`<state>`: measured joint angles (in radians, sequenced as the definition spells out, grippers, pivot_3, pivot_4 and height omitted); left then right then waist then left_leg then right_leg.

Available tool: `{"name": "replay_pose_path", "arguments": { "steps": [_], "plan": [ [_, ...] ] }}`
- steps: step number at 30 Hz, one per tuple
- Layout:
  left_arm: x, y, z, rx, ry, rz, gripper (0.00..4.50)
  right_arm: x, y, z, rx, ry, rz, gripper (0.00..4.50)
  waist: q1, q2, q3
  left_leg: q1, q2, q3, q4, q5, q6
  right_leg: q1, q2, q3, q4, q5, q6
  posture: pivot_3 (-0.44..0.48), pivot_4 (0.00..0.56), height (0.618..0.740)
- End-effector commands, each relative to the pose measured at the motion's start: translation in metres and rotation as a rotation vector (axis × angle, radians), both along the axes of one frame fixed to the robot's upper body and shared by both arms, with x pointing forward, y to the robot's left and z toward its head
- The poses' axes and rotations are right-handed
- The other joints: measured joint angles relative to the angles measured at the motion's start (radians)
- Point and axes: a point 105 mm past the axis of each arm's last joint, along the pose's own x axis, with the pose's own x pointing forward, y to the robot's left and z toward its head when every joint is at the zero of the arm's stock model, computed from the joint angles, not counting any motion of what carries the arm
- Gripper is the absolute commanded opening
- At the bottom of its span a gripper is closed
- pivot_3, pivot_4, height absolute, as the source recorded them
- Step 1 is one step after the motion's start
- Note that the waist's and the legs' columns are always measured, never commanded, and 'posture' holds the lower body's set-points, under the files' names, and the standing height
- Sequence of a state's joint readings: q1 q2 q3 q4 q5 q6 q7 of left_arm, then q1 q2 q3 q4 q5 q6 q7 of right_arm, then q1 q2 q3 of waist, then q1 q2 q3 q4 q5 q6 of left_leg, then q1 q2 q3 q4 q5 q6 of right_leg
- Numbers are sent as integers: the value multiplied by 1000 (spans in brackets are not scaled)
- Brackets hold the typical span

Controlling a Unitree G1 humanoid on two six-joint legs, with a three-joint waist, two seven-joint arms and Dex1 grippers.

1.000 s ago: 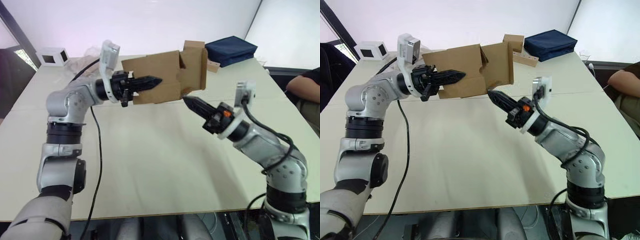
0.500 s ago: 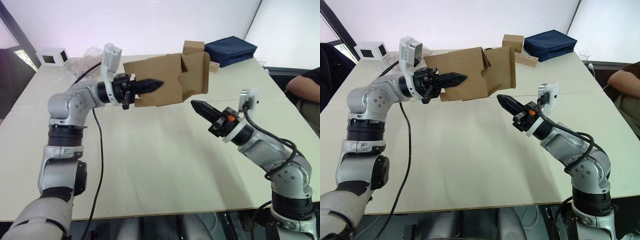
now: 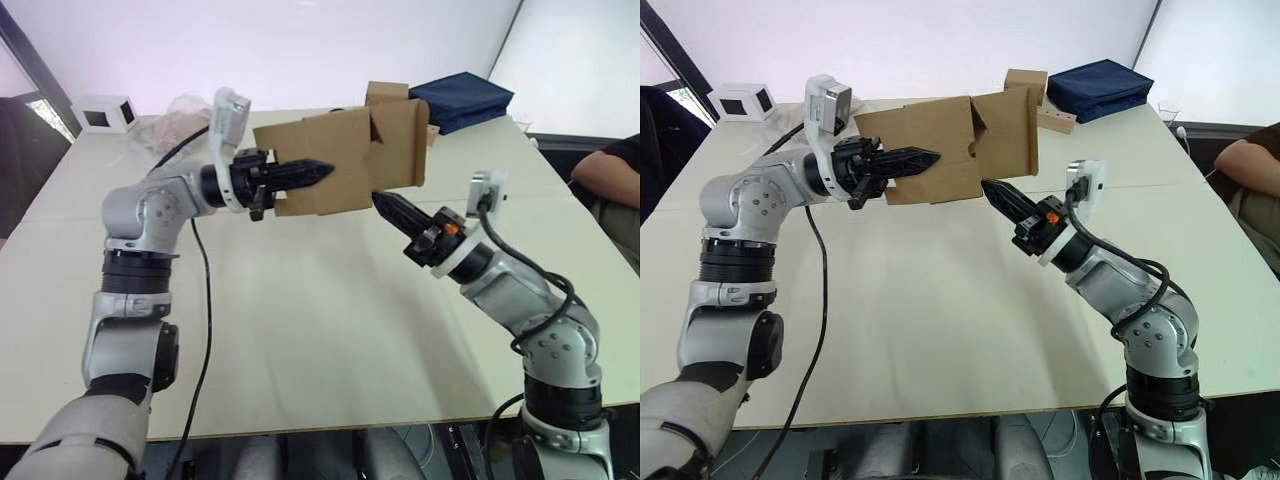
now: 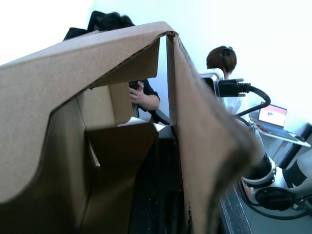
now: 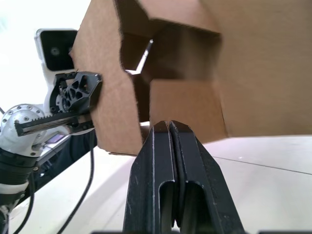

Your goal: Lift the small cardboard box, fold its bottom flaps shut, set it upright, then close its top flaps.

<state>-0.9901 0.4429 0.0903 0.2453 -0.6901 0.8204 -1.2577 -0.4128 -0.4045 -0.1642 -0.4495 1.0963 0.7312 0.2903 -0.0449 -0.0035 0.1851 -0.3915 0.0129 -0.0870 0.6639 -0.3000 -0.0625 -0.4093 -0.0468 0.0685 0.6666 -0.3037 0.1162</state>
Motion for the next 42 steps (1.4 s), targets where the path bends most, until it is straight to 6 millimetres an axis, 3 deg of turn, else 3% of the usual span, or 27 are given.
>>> {"name": "replay_pose_path", "arguments": {
  "steps": [1,15,19,23,26,31,35,37,42],
  "plan": [
    [-8,-5,6,-5,-37,-37,0,-6,7,15,15,-67,35,8,0,0,0,0,0,0,0,0,0,0,0,0,0,0,0,0,150,740],
    [-9,-4,8,-4,-41,-43,0,-10,12,11,-35,-67,78,8,0,0,0,0,0,0,0,0,0,0,0,0,0,0,0,0,150,740],
    [-11,0,15,-4,-53,-56,0,-30,-12,32,0,-65,198,8,2,0,0,0,0,0,0,0,0,0,0,0,0,0,0,0,150,740],
    [-16,1,17,17,-74,-81,0,-36,-39,50,32,-57,215,8,3,0,0,0,0,0,0,-1,2,1,-1,0,-1,0,0,0,150,740],
    [-18,2,20,30,-88,-89,0,-26,-66,65,186,-64,157,8,0,0,0,0,0,0,0,-1,2,1,0,0,-1,0,0,0,150,740],
    [-24,3,26,54,-123,-106,0,11,-101,58,358,-39,-48,8,0,0,1,0,0,0,0,-1,2,1,0,0,0,0,0,0,150,740],
    [-28,4,29,71,-146,-110,0,38,-106,39,322,-13,-187,8,1,0,1,0,0,1,0,-1,1,0,0,0,-1,0,0,0,150,740],
    [-29,4,30,73,-149,-110,0,42,-100,38,314,-22,-180,8,0,1,1,0,0,1,0,0,1,0,0,0,0,0,0,0,150,740],
    [-28,4,30,72,-148,-103,0,44,-85,37,316,-19,-123,1810,-1,1,1,0,0,1,0,1,-1,0,0,0,0,0,0,0,150,740]
  ]
}}
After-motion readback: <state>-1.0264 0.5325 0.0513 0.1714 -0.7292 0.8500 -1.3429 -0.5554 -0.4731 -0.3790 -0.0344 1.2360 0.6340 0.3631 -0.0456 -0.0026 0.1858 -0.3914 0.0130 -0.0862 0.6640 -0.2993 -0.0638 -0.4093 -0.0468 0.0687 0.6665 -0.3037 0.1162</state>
